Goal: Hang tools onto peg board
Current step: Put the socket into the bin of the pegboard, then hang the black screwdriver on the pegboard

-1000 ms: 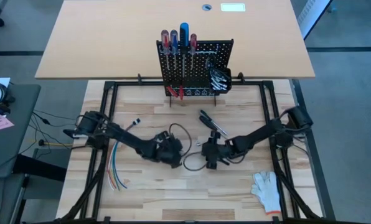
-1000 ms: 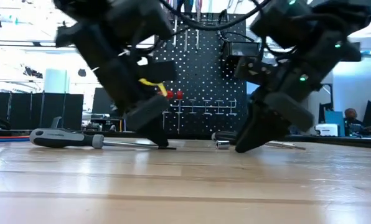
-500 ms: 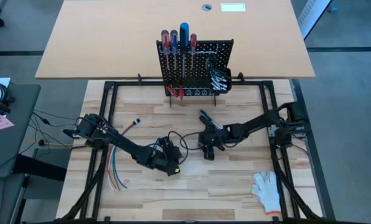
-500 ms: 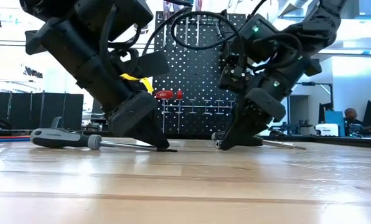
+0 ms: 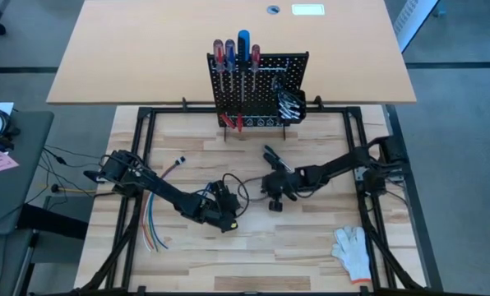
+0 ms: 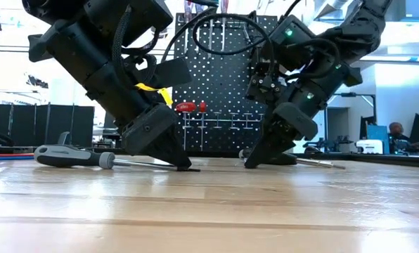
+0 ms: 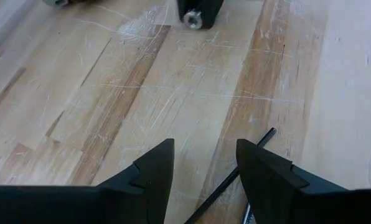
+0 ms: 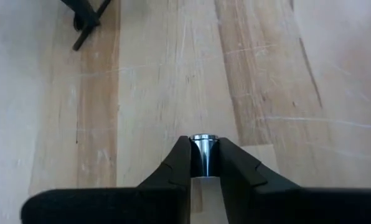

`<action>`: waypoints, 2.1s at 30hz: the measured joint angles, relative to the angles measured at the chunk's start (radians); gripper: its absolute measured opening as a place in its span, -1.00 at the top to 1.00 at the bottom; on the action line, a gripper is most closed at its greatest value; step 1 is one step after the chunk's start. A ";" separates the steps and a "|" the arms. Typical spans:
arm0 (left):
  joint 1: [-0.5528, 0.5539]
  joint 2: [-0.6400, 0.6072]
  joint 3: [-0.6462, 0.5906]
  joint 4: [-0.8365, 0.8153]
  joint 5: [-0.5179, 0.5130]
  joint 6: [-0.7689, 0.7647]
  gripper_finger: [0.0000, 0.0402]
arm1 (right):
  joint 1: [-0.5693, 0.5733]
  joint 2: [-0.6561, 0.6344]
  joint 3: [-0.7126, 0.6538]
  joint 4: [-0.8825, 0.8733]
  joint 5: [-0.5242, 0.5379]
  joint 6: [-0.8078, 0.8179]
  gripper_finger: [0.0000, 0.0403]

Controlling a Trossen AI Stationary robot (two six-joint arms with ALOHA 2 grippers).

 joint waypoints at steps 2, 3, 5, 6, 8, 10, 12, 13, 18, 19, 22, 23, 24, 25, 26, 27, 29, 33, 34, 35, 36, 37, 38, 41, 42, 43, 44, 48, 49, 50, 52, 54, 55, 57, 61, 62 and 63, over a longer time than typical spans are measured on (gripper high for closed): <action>0.000 0.000 0.000 -0.003 -0.001 0.000 0.15 | 0.049 -0.034 -0.004 -0.024 0.082 -0.002 0.74; 0.000 0.000 0.000 -0.004 -0.002 0.000 0.15 | 0.078 -0.061 -0.007 -0.032 0.131 -0.007 0.74; 0.000 0.000 0.000 -0.004 -0.003 0.001 0.15 | 0.142 -0.135 -0.005 -0.013 0.261 -0.041 0.74; 0.000 0.000 0.000 -0.004 -0.003 0.001 0.15 | 0.174 -0.178 -0.002 -0.002 0.342 -0.068 0.74; 0.000 0.000 0.000 -0.004 -0.004 0.002 0.15 | 0.235 -0.267 0.008 0.010 0.511 -0.135 0.74; 0.000 0.000 0.000 0.000 -0.003 0.001 0.15 | 0.284 -0.353 0.025 0.014 0.649 -0.205 0.74; 0.000 0.001 0.000 0.003 -0.004 0.000 0.15 | 0.306 -0.438 0.046 0.004 0.763 -0.275 0.74; 0.000 0.001 0.000 0.005 -0.004 0.000 0.15 | 0.307 -0.479 0.062 0.006 0.818 -0.303 0.74; 0.000 0.001 -0.001 0.018 -0.004 0.001 0.15 | 0.201 -0.651 0.164 -0.073 0.869 -0.366 0.74; 0.000 0.001 -0.001 0.018 -0.004 0.001 0.15 | 0.164 -0.669 0.193 -0.128 0.836 -0.345 0.74; 0.001 0.001 -0.001 0.018 -0.004 0.001 0.15 | 0.035 -0.681 0.304 -0.368 0.693 -0.217 0.74; 0.002 0.001 -0.001 0.019 -0.004 0.001 0.15 | -0.010 -0.669 0.346 -0.456 0.645 -0.173 0.74; 0.002 0.001 -0.001 0.019 -0.004 0.001 0.15 | -0.053 -0.652 0.383 -0.532 0.600 -0.135 0.74; 0.002 0.001 -0.001 0.019 -0.004 0.001 0.15 | -0.095 -0.627 0.422 -0.610 0.562 -0.105 0.74; 0.002 0.001 -0.001 0.019 -0.004 0.001 0.15 | -0.130 -0.602 0.455 -0.674 0.533 -0.085 0.74; 0.002 0.001 -0.001 0.019 -0.004 0.001 0.15 | -0.162 -0.576 0.486 -0.725 0.504 -0.075 0.74; 0.002 0.001 -0.001 0.019 -0.004 0.001 0.15 | -0.214 -0.521 0.539 -0.799 0.463 -0.070 0.74; 0.002 0.001 -0.001 0.019 -0.004 0.010 0.15 | -0.285 -0.422 0.630 -0.908 0.447 -0.068 0.74; 0.002 0.001 -0.001 0.019 -0.004 0.011 0.15 | -0.296 -0.401 0.648 -0.929 0.447 -0.068 0.74; 0.002 0.001 -0.001 0.019 -0.004 0.011 0.15 | -0.305 -0.381 0.662 -0.945 0.447 -0.068 0.73; 0.002 0.001 -0.001 0.018 -0.004 0.011 0.15 | -0.313 -0.363 0.677 -0.958 0.446 -0.068 0.73; 0.002 0.001 -0.001 0.018 -0.004 0.011 0.15 | -0.319 -0.350 0.690 -0.971 0.446 -0.067 0.72; 0.002 0.001 -0.001 0.018 -0.004 0.011 0.15 | -0.324 -0.337 0.701 -0.983 0.446 -0.063 0.71; 0.002 0.001 -0.001 0.017 -0.004 0.014 0.15 | -0.329 -0.319 0.722 -1.004 0.447 -0.060 0.70; 0.002 0.001 -0.001 0.017 -0.004 0.017 0.15 | -0.329 -0.319 0.722 -1.009 0.447 -0.060 0.70; 0.002 0.001 -0.001 0.017 -0.004 0.019 0.15 | -0.329 -0.319 0.722 -1.011 0.447 -0.060 0.70; 0.002 0.001 -0.001 0.016 -0.004 0.019 0.15 | -0.329 -0.321 0.722 -1.006 0.447 -0.059 0.68; 0.002 0.001 -0.001 0.016 -0.002 0.019 0.15 | -0.328 -0.343 0.722 -1.000 0.448 -0.053 0.53; 0.002 0.001 -0.001 0.016 0.001 0.019 0.15 | -0.328 -0.350 0.722 -0.998 0.448 -0.053 0.46; 0.003 0.001 -0.001 0.017 0.003 0.019 0.15 | -0.328 -0.356 0.723 -0.997 0.449 -0.053 0.38; 0.003 0.001 -0.001 0.017 0.005 0.019 0.15 | -0.328 -0.369 0.723 -0.993 0.450 -0.053 0.21; 0.003 0.001 -0.001 0.017 0.005 0.019 0.15 | -0.323 -0.378 0.723 -0.993 0.451 -0.058 0.04; 0.003 0.001 -0.001 0.017 0.005 0.018 0.15 | -0.320 -0.383 0.723 -0.993 0.451 -0.060 -0.03; 0.003 0.001 0.000 0.017 0.006 0.018 0.15 | -0.315 -0.398 0.723 -0.993 0.452 -0.061 -0.14; 0.003 0.001 0.000 0.016 0.007 0.018 0.15 | -0.269 -0.437 0.723 -0.999 0.456 -0.084 -0.22; 0.003 0.001 0.000 0.016 0.007 0.019 0.15 | -0.245 -0.447 0.723 -1.007 0.457 -0.086 -0.22; 0.003 0.001 0.000 0.015 0.008 0.019 0.15 | -0.216 -0.457 0.723 -1.019 0.457 -0.086 -0.22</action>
